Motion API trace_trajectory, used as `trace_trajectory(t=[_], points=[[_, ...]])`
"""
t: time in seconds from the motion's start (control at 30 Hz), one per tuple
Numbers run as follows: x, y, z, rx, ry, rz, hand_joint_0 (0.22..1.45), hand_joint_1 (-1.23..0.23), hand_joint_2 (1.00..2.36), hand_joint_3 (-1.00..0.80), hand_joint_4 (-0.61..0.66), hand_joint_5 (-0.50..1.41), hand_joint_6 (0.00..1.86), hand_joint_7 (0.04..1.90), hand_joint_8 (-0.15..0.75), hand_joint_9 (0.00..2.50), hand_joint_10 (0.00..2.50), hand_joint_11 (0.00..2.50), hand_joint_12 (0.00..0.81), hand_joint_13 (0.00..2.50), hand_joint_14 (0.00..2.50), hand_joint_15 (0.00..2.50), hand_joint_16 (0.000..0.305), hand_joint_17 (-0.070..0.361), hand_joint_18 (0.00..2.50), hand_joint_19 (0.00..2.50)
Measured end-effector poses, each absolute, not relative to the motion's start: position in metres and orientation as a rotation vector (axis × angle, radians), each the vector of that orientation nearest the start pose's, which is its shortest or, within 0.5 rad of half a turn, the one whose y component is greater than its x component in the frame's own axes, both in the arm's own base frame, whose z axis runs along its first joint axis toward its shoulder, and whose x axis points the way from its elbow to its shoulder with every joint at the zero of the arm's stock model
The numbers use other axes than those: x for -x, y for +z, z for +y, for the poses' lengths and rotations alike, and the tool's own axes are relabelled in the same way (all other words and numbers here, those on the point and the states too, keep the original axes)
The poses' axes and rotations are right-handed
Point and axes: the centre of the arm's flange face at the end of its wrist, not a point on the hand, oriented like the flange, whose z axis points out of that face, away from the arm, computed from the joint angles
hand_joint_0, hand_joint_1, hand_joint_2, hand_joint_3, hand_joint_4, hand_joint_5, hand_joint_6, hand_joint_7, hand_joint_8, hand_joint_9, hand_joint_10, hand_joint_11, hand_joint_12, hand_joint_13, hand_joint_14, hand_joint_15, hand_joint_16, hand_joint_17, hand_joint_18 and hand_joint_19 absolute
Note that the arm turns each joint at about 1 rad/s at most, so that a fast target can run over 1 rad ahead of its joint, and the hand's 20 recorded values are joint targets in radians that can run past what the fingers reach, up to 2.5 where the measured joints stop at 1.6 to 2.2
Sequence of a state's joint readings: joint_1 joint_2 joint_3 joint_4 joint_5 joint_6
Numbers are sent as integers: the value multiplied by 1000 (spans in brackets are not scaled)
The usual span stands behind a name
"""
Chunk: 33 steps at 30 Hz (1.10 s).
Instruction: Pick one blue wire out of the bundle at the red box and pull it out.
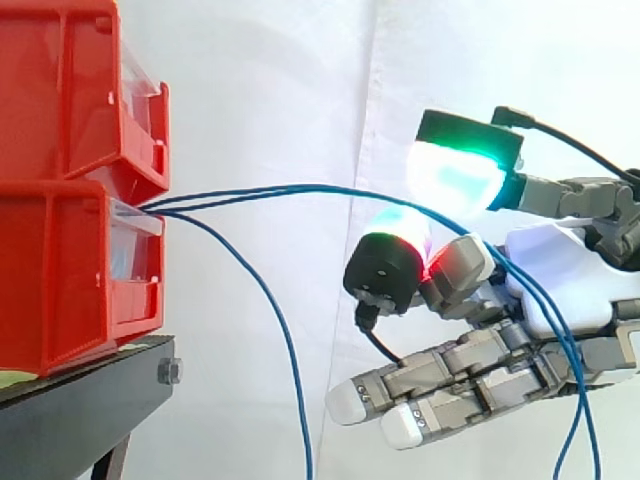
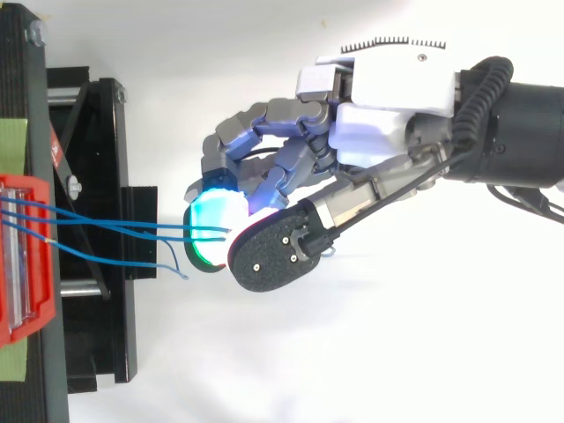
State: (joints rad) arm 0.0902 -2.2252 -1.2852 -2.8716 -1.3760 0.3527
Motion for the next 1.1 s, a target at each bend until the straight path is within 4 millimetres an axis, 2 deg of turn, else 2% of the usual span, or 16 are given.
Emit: trace_trajectory(t=[0.5, 0.83, 1.03, 1.1], points=[[-723, 249, -90, -1565, 1316, 996, 613, -915, 1016, -287, 208, -149, 866, 1312, 320, 891, 28, 1035, 413, 245, 4, 90, 62, 140, 232, 219], [-723, 249, -92, -1559, 1309, 999, 639, -945, 1015, -288, 369, -175, 841, 1365, 332, 847, 27, 1009, 423, 224, 2, 72, 65, 147, 237, 193], [-723, 250, -93, -1552, 1302, 1002, 706, -934, 1018, -233, 458, -162, 776, 1245, 331, 829, 25, 1002, 426, 218, 1, 57, 66, 149, 252, 165], [-723, 250, -94, -1551, 1302, 1002, 713, -933, 1018, -230, 468, -156, 756, 1272, 331, 828, 27, 1001, 426, 217, 2, 54, 66, 148, 253, 166]])
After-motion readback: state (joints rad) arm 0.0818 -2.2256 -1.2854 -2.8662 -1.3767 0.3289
